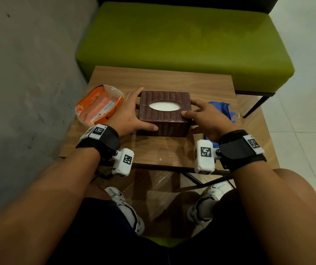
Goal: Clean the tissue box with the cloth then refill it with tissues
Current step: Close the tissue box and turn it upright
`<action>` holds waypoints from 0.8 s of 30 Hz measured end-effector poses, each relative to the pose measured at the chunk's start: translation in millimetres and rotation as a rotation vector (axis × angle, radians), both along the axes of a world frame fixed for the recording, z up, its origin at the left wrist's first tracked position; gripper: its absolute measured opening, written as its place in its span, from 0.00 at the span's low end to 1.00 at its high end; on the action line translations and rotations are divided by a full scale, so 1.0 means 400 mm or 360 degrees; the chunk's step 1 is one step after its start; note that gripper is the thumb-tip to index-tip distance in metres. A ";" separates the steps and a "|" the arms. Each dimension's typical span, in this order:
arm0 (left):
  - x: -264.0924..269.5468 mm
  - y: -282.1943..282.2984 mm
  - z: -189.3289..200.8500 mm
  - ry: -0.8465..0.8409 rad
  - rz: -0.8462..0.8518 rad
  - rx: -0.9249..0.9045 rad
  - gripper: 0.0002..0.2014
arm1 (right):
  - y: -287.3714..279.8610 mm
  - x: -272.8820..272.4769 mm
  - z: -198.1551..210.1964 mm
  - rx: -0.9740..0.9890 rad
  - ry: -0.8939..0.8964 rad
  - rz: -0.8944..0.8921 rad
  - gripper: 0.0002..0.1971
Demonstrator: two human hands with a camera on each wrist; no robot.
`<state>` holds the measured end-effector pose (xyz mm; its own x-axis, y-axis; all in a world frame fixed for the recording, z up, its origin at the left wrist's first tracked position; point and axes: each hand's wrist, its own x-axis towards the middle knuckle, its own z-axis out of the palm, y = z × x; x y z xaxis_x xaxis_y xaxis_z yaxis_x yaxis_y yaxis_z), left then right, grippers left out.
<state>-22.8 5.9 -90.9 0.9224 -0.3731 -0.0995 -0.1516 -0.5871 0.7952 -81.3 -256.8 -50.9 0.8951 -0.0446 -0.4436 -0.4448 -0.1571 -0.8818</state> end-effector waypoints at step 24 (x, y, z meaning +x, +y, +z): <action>0.028 -0.004 -0.002 -0.0107 -0.0067 0.0056 0.61 | 0.102 0.205 0.055 -0.2088 -0.1210 0.1691 0.10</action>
<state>-11.4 4.2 -91.7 0.9111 -0.4091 -0.0515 -0.2293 -0.6066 0.7612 0.5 -216.0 -29.1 0.7393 0.6604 -0.1315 0.6721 -0.7358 0.0830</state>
